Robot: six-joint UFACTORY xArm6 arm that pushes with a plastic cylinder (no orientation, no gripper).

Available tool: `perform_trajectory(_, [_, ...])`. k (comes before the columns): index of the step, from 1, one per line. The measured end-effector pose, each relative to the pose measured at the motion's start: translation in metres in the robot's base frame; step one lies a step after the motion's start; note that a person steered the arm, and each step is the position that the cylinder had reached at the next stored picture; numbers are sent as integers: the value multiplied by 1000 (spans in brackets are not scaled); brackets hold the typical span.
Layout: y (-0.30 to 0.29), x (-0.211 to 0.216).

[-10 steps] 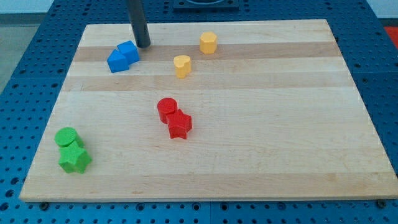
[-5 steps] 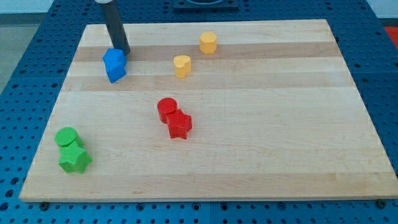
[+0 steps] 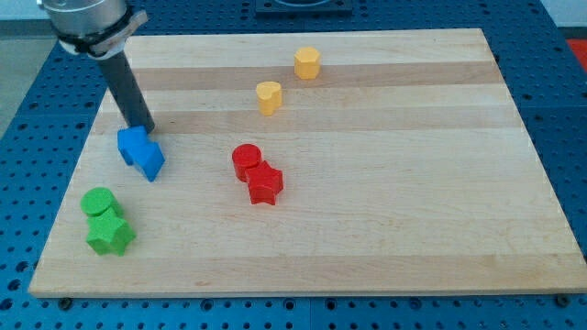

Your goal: Slide the blue blocks into the green blocks

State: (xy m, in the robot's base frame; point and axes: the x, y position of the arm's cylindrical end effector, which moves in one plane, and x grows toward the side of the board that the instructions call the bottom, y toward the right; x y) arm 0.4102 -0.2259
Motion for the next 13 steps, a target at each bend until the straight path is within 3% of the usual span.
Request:
perform_trajectory(3, [-1, 78])
perform_trajectory(6, [50, 64])
perform_trajectory(7, [70, 82])
perform_trajectory(13, [65, 123])
